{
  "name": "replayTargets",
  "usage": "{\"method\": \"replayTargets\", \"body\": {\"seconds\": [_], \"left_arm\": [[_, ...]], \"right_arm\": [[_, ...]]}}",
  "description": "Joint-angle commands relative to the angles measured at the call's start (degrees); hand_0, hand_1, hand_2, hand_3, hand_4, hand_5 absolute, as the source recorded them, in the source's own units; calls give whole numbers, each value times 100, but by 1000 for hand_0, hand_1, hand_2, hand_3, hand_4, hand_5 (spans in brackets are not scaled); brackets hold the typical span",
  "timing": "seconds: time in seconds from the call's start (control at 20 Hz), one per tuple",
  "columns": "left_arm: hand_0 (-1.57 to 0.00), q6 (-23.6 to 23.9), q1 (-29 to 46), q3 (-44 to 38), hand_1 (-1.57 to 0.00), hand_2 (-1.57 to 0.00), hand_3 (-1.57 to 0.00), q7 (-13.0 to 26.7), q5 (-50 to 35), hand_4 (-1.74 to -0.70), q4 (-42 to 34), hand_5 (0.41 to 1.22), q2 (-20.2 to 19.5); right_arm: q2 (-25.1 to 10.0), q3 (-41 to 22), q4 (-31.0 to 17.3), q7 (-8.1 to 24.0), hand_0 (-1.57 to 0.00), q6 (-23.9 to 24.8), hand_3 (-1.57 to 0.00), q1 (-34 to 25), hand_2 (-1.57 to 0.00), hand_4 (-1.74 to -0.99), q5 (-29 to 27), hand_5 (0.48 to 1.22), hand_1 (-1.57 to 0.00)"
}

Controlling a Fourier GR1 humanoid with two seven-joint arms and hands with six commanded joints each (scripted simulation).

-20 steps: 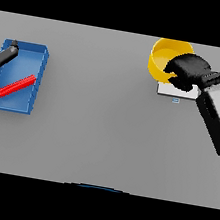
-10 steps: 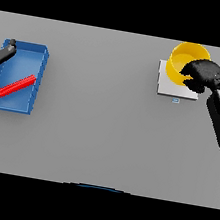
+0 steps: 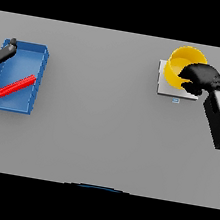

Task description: Pick up the red beaker and tilt it to pour out 1 green nut into yellow bowl. Pick up the yellow bowl and place it on the metallic measuring scale.

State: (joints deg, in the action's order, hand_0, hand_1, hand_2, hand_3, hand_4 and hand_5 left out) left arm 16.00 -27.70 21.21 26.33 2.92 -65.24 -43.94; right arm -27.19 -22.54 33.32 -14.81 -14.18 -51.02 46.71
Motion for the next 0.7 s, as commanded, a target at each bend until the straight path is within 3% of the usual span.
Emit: {"method": "replayTargets", "body": {"seconds": [0.0,0.1,0.15,0.25,0.35,0.5,0.65], "left_arm": [[1,22,25,14,1,1,1,-31,20,-724,-14,667,5],[1,34,-20,34,1,1,1,17,37,-724,52,671,59],[1,37,1,36,1,1,1,-1,50,-722,80,671,47],[1,31,12,52,1,1,1,-15,35,-719,55,668,84],[1,36,-96,54,1,1,1,29,51,-718,156,666,137],[1,23,-44,38,1,1,1,15,31,-724,119,662,96],[1,51,-53,32,1,1,1,41,34,-722,147,664,114]], "right_arm": [[-1,-1,-36,-55,-1448,-17,-1390,-17,-1382,-1734,2,1221,-1501],[22,40,21,-59,-1492,-70,-1097,-10,-1450,-1737,-50,1221,-1484],[-14,62,67,-69,-1439,-116,-990,8,-1286,-1688,-62,1221,-1337],[14,13,58,60,-990,-180,-796,11,-921,-1629,-9,1080,-882],[-23,-97,29,-29,-634,-272,-661,-43,-660,-1593,95,987,-564],[2,-185,-62,-171,-324,-219,-506,-78,-381,-1560,188,909,-288],[5,-154,-35,-248,-165,-141,-394,-79,-195,-1546,158,856,-147]]}}
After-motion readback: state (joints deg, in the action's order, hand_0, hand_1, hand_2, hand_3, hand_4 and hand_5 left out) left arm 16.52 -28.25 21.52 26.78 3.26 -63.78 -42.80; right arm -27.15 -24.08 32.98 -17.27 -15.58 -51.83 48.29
